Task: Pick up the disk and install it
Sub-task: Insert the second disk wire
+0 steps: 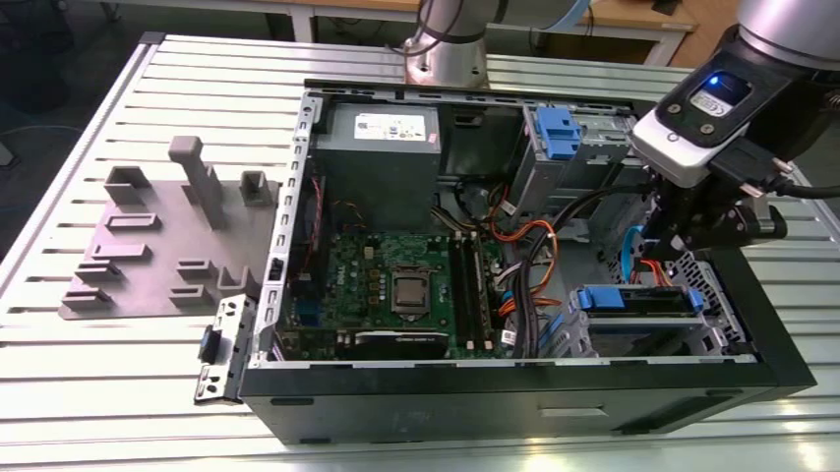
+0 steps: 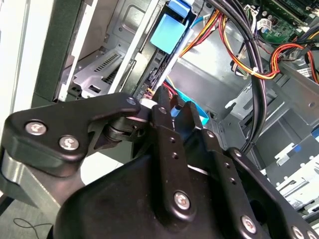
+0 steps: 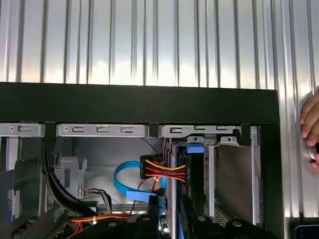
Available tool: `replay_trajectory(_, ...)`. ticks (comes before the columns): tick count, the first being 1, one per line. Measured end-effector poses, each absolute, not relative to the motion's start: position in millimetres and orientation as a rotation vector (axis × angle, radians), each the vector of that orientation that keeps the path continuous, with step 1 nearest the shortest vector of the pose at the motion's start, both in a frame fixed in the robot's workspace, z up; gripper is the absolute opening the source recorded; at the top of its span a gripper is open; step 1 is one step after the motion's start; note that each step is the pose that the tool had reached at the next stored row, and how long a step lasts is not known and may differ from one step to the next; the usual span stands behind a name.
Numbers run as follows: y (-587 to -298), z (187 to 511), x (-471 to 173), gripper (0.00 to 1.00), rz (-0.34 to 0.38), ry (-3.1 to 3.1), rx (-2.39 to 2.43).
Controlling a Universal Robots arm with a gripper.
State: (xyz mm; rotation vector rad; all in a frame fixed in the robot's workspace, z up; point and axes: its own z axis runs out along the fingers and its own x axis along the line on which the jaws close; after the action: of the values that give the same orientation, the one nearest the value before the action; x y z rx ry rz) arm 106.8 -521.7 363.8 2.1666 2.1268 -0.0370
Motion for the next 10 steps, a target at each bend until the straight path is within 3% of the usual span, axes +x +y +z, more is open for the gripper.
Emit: replay_trajectory(10,-520.0,352.1,106.7,0.31,-0.036,2.145,2.148)
